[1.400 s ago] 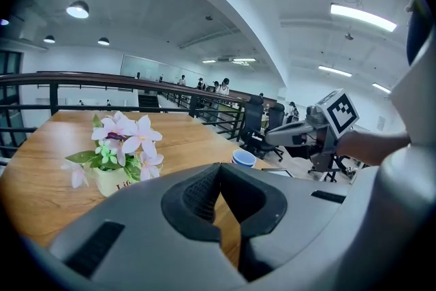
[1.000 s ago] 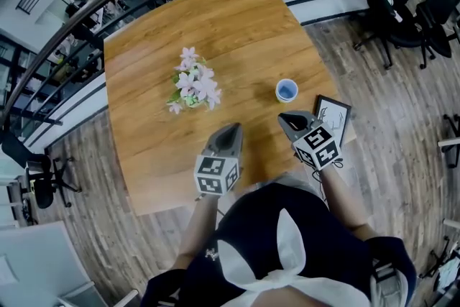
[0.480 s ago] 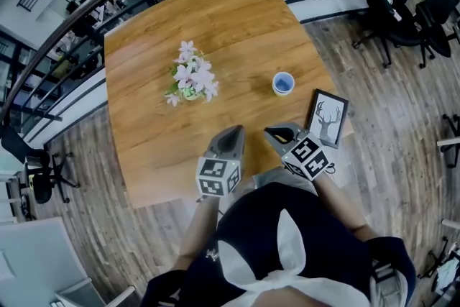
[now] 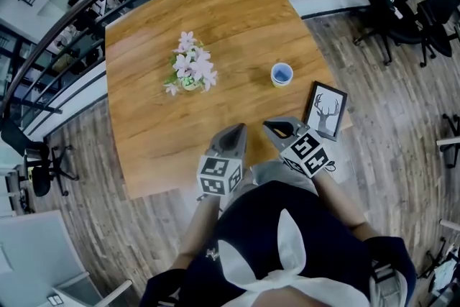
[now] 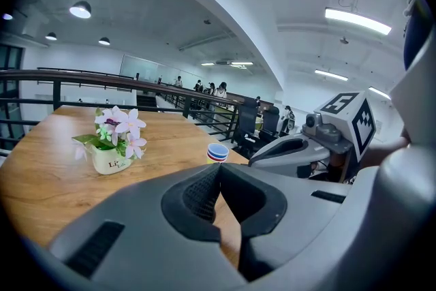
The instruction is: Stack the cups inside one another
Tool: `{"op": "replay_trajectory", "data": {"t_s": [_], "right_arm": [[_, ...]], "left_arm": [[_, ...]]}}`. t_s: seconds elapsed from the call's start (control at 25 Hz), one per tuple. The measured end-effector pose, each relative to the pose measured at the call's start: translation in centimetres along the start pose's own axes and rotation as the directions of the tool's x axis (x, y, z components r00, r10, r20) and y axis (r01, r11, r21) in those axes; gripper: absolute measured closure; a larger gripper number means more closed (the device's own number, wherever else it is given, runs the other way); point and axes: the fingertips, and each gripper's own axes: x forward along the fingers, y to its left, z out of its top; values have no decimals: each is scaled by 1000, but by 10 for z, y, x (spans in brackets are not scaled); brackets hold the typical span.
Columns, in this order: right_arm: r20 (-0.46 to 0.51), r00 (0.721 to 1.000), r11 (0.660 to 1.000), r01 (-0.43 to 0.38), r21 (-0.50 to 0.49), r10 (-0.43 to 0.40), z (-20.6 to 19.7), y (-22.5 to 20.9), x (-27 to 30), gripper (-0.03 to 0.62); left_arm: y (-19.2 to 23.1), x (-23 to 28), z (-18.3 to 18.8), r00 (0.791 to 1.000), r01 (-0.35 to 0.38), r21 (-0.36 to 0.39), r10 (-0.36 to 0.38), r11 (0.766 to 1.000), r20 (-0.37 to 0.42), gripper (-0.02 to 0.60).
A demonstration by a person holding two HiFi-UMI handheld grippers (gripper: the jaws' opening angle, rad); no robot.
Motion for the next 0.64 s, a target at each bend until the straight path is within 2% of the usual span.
{"op": "replay_trajectory", "data": {"t_s": [0.64], "right_arm": [[13, 999, 999, 33, 1, -33, 1, 5, -21, 595]], "left_arm": [[-18, -9, -3, 1000, 19, -1, -19, 1000, -1, 565]]}}
